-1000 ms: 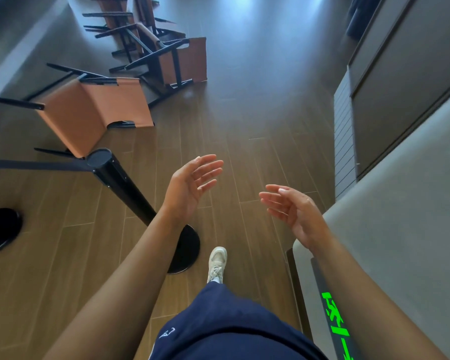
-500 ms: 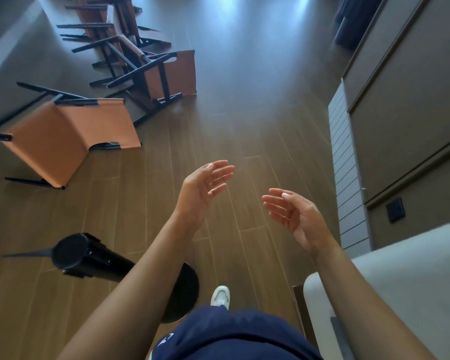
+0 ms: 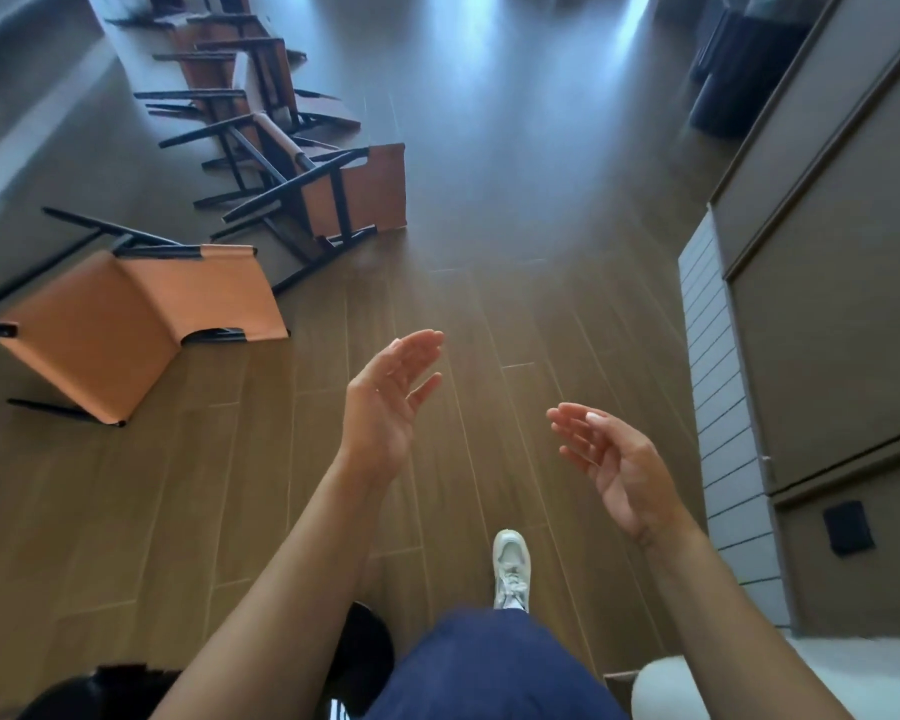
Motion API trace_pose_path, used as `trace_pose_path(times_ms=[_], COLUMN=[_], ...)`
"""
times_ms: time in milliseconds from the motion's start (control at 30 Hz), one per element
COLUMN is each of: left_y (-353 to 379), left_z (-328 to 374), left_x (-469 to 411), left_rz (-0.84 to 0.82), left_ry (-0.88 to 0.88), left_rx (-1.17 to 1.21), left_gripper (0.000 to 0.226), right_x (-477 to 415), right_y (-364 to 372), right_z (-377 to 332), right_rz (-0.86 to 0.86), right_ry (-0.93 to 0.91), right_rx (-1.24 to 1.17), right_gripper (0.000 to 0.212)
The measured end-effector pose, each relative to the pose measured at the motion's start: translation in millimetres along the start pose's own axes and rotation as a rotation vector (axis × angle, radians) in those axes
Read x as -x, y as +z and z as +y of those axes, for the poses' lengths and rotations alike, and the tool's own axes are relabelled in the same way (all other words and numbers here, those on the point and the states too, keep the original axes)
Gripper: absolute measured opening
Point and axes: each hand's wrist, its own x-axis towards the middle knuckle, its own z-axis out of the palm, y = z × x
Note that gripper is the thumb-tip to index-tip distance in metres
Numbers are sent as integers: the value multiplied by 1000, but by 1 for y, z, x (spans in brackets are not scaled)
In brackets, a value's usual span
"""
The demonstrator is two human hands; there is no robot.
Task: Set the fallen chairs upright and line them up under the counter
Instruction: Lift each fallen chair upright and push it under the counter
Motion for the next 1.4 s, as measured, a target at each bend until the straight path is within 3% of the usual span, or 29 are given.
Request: trace_pose_path(times_ms=[300,700,1067,1400], left_y=[45,94,78,39], left_z=[7,11,19,69], left_x=[-107,-208,-308,-444], left_rz=[17,172,299,344], left_ry=[64,124,127,134], left_rx=[25,129,140,111], left_gripper=[33,33,31,30], right_x=[-127,-265,-367,-497], right_y=[-15,-24,7,90], right_z=[-55,-121,-137,-169], right_rz=[-98,-252,-291,-340], right_ry=[24,81,118,120], right_rx=[26,98,130,157], right_gripper=[26,34,30,32])
